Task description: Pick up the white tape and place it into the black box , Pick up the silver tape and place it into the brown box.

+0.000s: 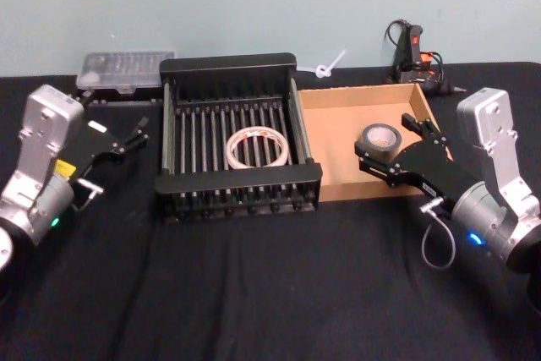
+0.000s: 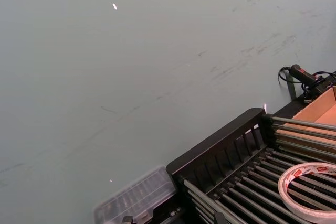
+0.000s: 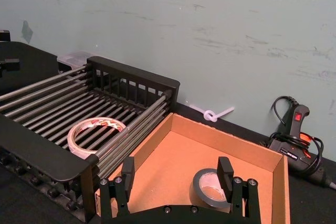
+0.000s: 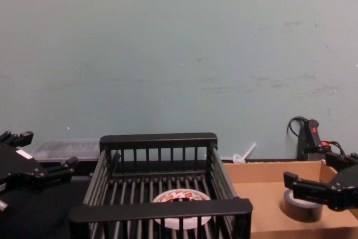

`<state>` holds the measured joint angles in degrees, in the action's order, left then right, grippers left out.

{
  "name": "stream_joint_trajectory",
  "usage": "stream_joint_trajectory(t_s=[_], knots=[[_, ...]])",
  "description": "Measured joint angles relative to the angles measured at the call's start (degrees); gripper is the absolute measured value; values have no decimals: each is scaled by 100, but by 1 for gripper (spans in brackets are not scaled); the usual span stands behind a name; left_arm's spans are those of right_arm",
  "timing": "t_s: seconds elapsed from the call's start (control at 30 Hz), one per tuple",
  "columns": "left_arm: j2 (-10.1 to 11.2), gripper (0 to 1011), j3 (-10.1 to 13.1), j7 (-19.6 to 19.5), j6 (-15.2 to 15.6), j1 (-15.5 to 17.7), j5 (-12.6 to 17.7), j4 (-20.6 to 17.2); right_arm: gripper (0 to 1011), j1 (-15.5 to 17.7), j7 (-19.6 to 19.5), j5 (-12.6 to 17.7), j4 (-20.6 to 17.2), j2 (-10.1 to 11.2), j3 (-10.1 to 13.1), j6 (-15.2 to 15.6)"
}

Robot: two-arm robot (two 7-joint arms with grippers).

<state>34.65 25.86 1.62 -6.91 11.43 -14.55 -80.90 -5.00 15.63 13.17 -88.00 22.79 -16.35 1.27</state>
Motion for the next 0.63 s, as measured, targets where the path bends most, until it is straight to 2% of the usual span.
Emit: stream_joint_trajectory(t_s=[0.63], knots=[[0, 1001, 0, 0, 0, 0, 0, 0, 1002, 0, 0, 0, 0, 0, 0, 0]])
